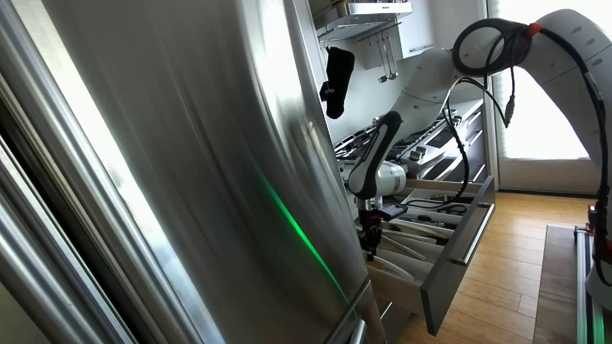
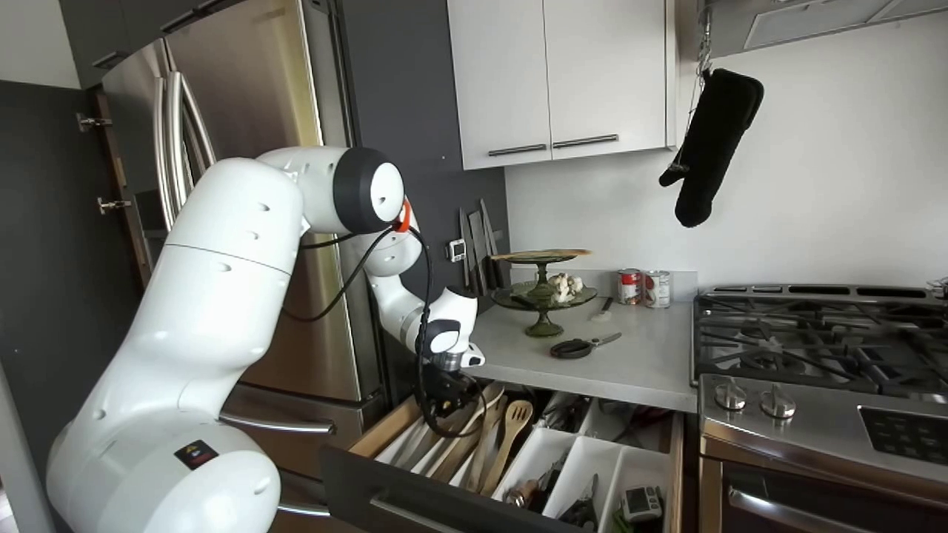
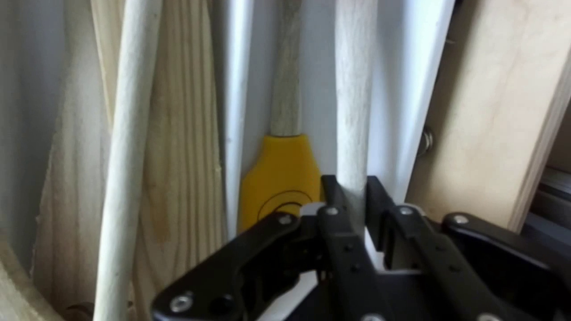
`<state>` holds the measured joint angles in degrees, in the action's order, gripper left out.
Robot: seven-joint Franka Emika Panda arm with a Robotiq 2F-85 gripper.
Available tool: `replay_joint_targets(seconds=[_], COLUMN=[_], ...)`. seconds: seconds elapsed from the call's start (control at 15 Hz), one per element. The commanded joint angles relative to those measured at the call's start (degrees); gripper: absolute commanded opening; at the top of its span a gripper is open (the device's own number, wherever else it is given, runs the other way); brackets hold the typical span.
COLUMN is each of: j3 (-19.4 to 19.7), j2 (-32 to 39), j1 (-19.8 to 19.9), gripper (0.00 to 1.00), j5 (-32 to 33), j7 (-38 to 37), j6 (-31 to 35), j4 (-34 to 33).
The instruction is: Take the stirring spoon out of the drawer and put it on the thing
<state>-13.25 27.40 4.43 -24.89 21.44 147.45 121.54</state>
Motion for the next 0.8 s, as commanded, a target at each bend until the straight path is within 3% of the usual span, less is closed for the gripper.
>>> replay_joint_targets(seconds=[0.0,0.27,0.73], j3=[0.4,0.4,3.2], j2=[-4.0,-6.7,-8.9], j1=[0.4,1.4,1.7], gripper=[0.04,0.04,0.04], j5=[1.1,0.1,-0.2], j7=[-1.1,0.4,1.3], j6=[-1.0,-6.0,-22.2], j4=[2.0,1.6,-1.4])
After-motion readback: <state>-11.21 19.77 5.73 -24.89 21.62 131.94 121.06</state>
